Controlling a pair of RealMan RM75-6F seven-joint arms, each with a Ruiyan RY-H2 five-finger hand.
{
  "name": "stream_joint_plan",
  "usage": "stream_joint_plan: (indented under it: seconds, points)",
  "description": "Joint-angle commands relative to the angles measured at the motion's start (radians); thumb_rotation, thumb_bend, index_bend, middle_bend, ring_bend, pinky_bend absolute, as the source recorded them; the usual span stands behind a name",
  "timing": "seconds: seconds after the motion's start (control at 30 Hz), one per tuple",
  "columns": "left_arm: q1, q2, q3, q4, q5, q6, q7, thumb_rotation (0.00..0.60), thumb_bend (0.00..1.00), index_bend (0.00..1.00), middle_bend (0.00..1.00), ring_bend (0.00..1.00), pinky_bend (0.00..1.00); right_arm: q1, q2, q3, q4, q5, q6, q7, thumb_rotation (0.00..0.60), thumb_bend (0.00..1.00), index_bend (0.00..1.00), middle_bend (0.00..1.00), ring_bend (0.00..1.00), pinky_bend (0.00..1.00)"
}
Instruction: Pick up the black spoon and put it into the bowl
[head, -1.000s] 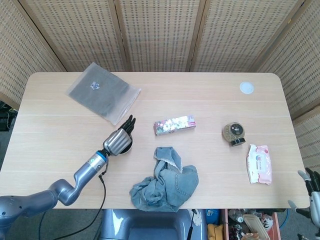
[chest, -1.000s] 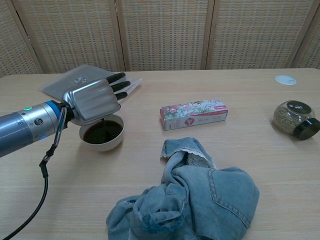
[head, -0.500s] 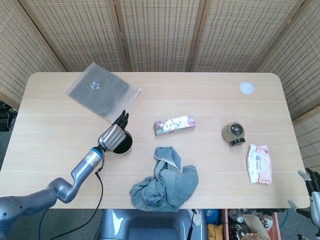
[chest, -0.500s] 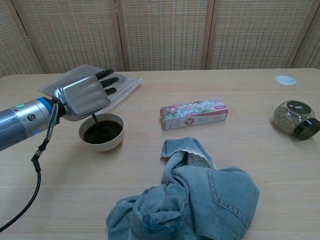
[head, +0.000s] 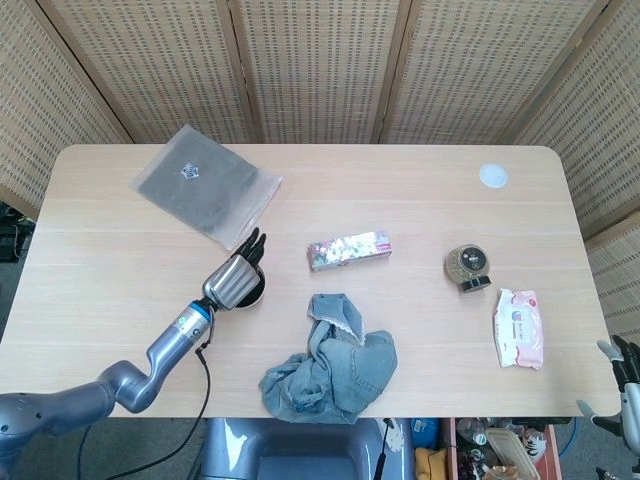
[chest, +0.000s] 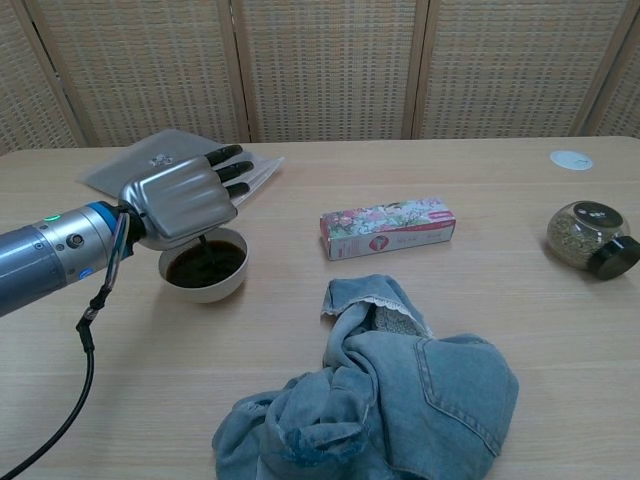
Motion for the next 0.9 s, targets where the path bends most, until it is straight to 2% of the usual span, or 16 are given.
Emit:
stream_joint_plan:
  seconds: [0.03,0.27,0.67,0.7,0.73,0.87,0.9]
  points:
    - [-0.012,-0.021,-0.01,0.023,-0.003,-0.001,0.013,0.6,0.41,0.69,0.19,0.0,0.0,0.0,0.001,0.0,-0.002,-0.001,0.002,-0.001,0.6,0.21,0.17,0.15,0.0,0.0]
    - [-0.002,-0.019,-0.012,0.039,-0.021,0.006,0.017,0.6,0.41,0.69,0.19,0.0,0.0,0.0,0.004,-0.001,-0.01,-0.005,0.005,-0.008,0.6,0.21,0.17,0.15,0.0,0.0]
    - [0.058,0.076,0.007,-0.077,-0.049,0.042,-0.004,0.6,0.41,0.68,0.17,0.0,0.0,0.01,0.01,-0.003,-0.027,-0.019,0.007,-0.026,0.6,0.21,0.17,0.15,0.0,0.0]
    - [0.062,0.081,0.007,-0.085,-0.055,0.042,0.0,0.6,0.41,0.66,0.16,0.0,0.0,0.011,0.012,-0.003,-0.031,-0.022,0.008,-0.029,0.6,0.21,0.17,0.15,0.0,0.0]
    - [0.066,0.085,0.006,-0.094,-0.065,0.04,0.004,0.6,0.41,0.6,0.15,0.0,0.0,0.013,0.013,-0.003,-0.035,-0.024,0.009,-0.033,0.6,0.21,0.17,0.15,0.0,0.0]
    - [0.089,0.104,-0.005,-0.154,-0.119,0.039,0.013,0.6,0.41,0.24,0.1,0.0,0.0,0.021,0.022,-0.003,-0.053,-0.033,0.011,-0.052,0.6,0.21,0.17,0.15,0.0,0.0]
    - [0.095,0.111,-0.007,-0.169,-0.131,0.04,0.011,0.6,0.41,0.2,0.09,0.0,0.0,0.024,0.025,-0.003,-0.059,-0.036,0.011,-0.058,0.6,0.21,0.17,0.15,0.0,0.0]
